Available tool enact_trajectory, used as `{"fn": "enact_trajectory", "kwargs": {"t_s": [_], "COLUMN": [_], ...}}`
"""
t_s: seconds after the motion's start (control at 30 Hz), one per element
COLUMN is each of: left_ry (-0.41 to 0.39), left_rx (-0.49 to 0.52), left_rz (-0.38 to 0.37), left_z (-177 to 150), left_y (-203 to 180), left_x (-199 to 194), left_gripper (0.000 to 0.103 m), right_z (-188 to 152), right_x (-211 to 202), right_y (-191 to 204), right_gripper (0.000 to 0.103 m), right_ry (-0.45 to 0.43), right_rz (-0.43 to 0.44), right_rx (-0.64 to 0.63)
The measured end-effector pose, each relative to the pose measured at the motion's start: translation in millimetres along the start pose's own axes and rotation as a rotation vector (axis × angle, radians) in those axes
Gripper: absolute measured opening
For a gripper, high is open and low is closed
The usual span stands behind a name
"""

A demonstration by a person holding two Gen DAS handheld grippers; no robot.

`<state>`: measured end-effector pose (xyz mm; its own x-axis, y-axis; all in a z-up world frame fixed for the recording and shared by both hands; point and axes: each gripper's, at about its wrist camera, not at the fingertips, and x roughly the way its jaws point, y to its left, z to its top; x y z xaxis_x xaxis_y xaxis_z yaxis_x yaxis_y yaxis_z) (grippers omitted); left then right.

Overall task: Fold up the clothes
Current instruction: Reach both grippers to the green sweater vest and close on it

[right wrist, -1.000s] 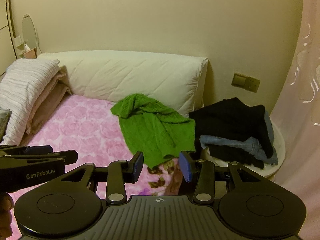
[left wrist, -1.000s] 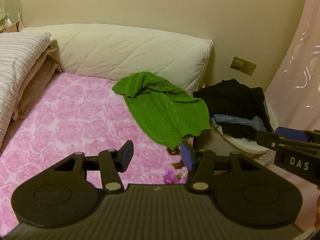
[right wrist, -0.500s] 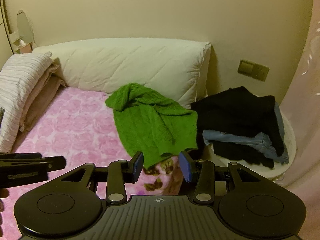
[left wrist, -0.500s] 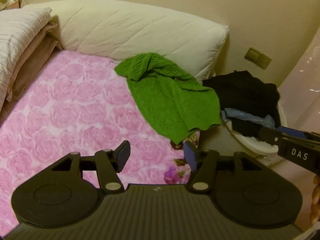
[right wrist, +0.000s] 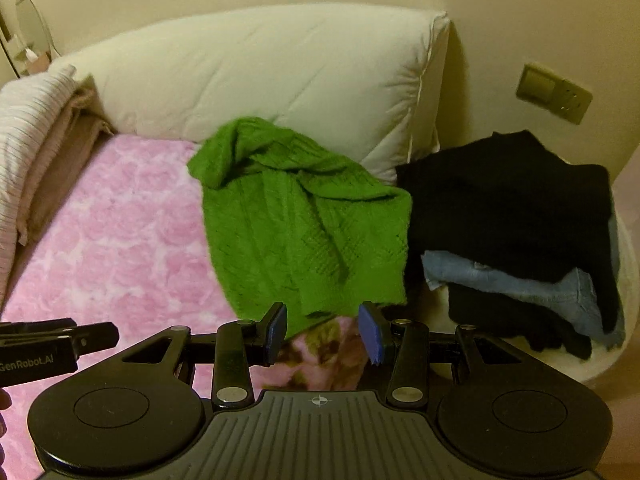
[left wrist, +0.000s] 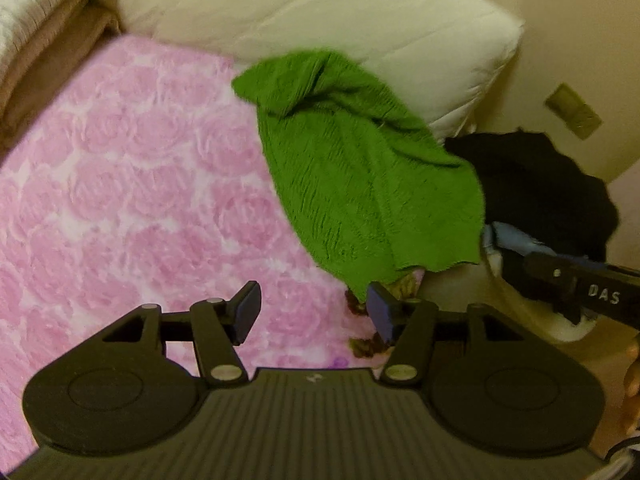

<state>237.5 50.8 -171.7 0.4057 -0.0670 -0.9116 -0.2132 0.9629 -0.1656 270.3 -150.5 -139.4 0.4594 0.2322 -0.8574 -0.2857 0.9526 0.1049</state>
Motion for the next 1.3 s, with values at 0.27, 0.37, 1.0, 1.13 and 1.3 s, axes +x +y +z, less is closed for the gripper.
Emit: {"fn": "enact_trajectory", "kwargs": {"t_s": [0.27,0.37,1.0,1.13,1.3], "left_ry": [0.093,0.118,0.189,0.158,0.114], "left_rx": [-0.073,-0.093,-0.218,-0.281,-0.246], "left_rz": [0.028,0.051,0.029,-0.009,-0.070], "left_z": [35.1,48.4,97.8,100.6,104.7], "left_y": [3.9,7.4,44.4,49.1,41.0], "left_x": [89.5,119.5,249.5,256.1,252.0], "left_gripper": [0.054,0.054,0.055,0.063,0.024], "right_z": [29.7,42.5,115.5,117.0,121.9], "right_x": [80.9,112.5,264.3,288.2,305.8], "right_y": [-29.6,-35.2,-31.2,-26.5,-25.8], "right_gripper": [0.044,0.044,0.073,0.075,0.056], "right_ry": [0.111,0.150,0.158,0.170,0.192], "right_rz": [0.011,0.016,0.117,0.127,0.148], "right_rx": [-0.048,-0.070,-0.204,-0.207,-0.159]}}
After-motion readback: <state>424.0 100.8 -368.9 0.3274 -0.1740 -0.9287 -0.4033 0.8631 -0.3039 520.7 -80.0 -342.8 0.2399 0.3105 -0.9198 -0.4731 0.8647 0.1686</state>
